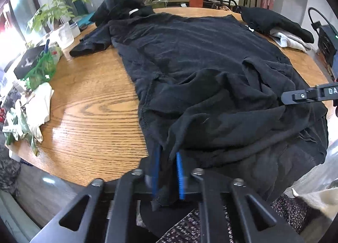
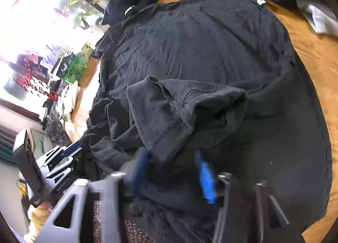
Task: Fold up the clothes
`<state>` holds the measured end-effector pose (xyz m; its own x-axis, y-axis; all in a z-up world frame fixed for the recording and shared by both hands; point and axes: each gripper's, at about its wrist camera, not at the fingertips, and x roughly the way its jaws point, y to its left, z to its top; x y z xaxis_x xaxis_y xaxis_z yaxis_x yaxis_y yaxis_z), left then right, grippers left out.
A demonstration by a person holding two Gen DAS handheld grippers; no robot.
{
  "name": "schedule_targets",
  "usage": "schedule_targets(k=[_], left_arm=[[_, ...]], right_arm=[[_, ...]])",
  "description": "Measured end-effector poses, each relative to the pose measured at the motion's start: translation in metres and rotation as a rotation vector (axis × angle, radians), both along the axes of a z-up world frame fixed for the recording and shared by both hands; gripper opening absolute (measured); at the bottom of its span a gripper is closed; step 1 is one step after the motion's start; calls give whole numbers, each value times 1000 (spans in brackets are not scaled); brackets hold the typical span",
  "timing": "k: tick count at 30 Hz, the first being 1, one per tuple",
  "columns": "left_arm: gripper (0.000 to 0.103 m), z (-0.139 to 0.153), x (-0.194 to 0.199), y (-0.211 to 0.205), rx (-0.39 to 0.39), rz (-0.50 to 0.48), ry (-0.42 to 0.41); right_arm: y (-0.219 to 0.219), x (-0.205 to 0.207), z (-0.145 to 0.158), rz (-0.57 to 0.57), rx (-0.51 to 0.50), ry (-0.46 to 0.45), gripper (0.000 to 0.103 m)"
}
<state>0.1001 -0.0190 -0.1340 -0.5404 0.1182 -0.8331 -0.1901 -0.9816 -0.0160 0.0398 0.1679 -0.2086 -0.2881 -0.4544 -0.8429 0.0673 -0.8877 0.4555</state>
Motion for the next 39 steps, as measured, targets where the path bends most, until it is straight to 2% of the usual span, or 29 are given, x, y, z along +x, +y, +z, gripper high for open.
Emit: schedule_targets(k=[1,3,8,12,14,16,18,20,23,24,25,26,27,30,36,39], left_arm=[[7,-1,-1,0,8,1,-3],[5,-4,-2,-1,24,4,-10],[4,20,3,-26,129,55,27],[4,38,9,-34,116,57,61],[4,38,9,-35,97,59,51],[4,30,7,-34,53,83,16],[4,20,6,-33,2,100,-24],[4,14,9,-32,13,82,-49],[4,14,16,-30,18,56,-51],[4,16,17,-31,15,57,-50],[4,17,18,-32,15,63,-51],[4,17,18,-34,21,72,-54],[4,17,18,-35,30,82,-57],[4,17,17,-36,44,88,-61],[4,12,18,-28,29,67,-82],[4,8,17,-26,36,67,-102]], right_arm=[[0,0,0,-1,9,2,29],[1,2,6,-7,4,20,22],[22,16,41,-54,-55,106,17],[64,23,81,-151,-81,212,15],[87,24,99,-204,-81,257,15],[105,22,106,-253,-60,266,15],[115,20,102,-296,-3,219,15],[118,25,93,-298,31,169,15],[118,36,80,-276,23,129,15],[117,38,77,-271,22,122,19],[117,39,74,-269,19,118,34],[116,41,72,-267,13,114,42],[114,41,69,-254,9,109,46],[103,40,59,-200,9,95,50],[81,37,35,-100,23,70,52],[70,36,24,-50,30,57,38]])
